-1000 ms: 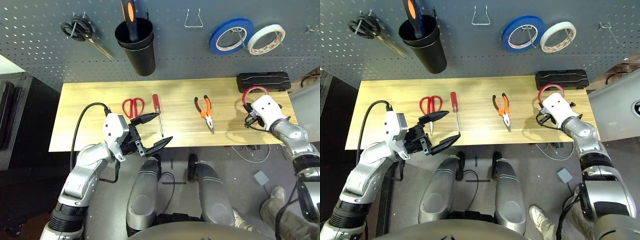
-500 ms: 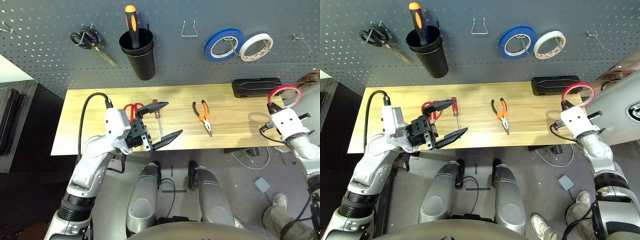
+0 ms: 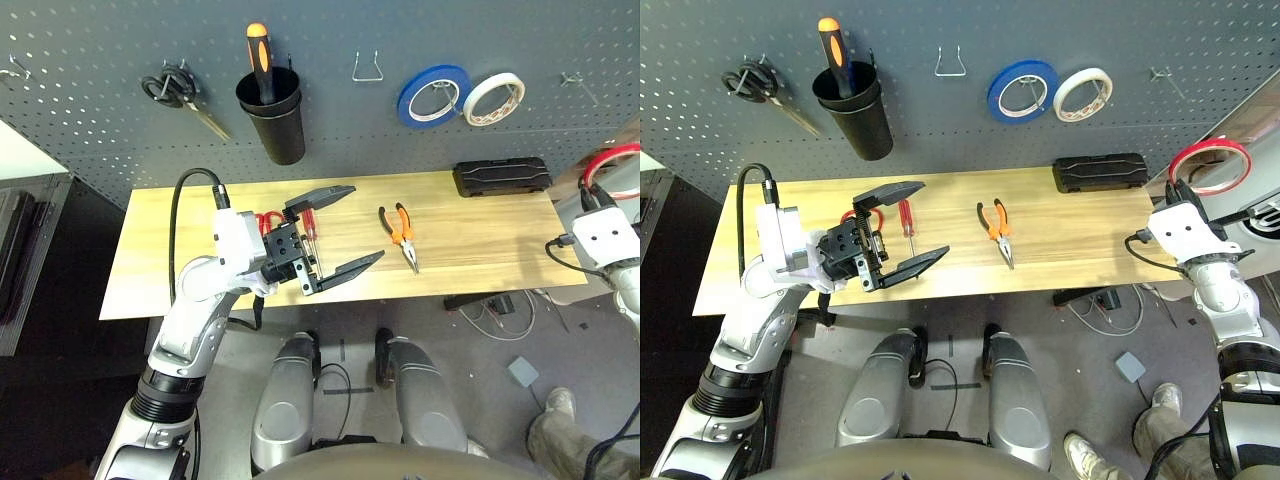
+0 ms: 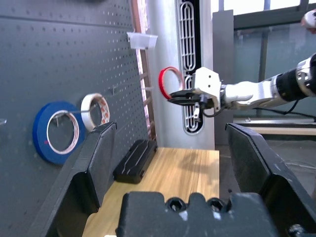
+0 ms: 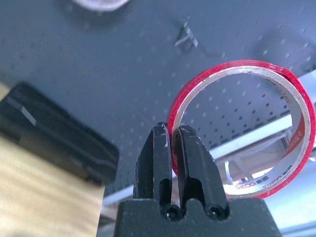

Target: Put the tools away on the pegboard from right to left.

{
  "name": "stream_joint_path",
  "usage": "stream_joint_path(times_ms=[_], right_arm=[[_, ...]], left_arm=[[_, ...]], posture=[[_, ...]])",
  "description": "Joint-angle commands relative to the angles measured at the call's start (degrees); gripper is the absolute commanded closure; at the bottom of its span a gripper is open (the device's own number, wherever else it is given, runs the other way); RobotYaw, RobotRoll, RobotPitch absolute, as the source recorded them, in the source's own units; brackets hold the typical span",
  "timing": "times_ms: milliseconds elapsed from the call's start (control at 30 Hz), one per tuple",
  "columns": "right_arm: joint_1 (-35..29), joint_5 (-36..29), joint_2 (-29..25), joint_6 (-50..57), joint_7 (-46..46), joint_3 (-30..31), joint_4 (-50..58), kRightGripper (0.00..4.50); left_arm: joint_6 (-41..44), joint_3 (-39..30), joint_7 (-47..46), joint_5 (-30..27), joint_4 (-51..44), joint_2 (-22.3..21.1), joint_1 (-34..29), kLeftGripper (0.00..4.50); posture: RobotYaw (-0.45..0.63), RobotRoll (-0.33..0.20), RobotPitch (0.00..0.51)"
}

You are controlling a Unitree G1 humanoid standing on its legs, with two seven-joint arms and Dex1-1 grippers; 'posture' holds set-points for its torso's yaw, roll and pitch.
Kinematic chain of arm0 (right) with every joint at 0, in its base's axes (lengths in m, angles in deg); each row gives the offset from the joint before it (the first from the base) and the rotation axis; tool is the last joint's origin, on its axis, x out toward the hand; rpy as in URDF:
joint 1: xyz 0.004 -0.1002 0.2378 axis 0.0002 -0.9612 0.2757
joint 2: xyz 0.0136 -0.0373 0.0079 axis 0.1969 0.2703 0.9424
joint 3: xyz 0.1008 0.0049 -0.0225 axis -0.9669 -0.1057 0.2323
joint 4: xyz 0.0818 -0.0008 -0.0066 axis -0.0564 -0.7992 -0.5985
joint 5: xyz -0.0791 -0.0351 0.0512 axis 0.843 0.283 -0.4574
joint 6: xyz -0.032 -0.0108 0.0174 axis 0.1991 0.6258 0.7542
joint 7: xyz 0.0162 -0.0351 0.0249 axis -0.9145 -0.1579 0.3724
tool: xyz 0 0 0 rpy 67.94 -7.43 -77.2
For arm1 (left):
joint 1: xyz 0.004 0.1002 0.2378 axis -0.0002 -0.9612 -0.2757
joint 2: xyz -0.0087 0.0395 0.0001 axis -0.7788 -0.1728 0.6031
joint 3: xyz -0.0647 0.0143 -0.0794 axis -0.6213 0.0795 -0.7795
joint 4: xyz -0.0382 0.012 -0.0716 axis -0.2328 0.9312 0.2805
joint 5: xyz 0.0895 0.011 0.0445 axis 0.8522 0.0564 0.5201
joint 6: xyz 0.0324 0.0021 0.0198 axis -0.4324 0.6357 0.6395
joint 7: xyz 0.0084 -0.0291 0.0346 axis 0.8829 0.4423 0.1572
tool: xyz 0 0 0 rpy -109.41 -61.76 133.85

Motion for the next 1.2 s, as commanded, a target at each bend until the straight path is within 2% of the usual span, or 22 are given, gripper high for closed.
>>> stream_joint_path(times_ms=[33, 500, 733, 1033, 1200], right_arm=[[2.5, -1.8, 0.6, 1.4, 4.7, 0.4, -2.1, 4.48], [19.8, -0.1, 0.8, 9.3, 10.1, 2.5, -12.9, 4.48], [25.3, 0.4, 0.7, 14.6, 10.4, 3.1, -17.7, 4.48], [31.6, 0.2, 3.7, 24.1, 10.0, 2.5, -21.5, 4.48], [32.3, -2.3, 4.9, 24.1, 7.8, -0.1, -21.2, 2.90]], left_arm=[[0.9, 1.0, -0.4, 0.7, 0.1, 0.0, -0.2, 0.00], [2.7, 2.0, -1.0, 0.5, -0.8, 0.2, 0.8, 0.00], [3.5, 1.7, -1.5, 0.6, -1.3, -0.1, 0.9, 0.00], [4.1, 1.7, -1.8, 0.4, -1.5, -0.5, 1.0, 0.00], [4.3, 1.4, -1.9, 0.4, -1.7, -0.9, 0.6, 0.00]], posture=[[0.18, 0.000, 0.219], [0.20, 0.000, 0.226], [0.21, 0.000, 0.233], [0.21, 0.000, 0.239], [0.22, 0.000, 0.247]])
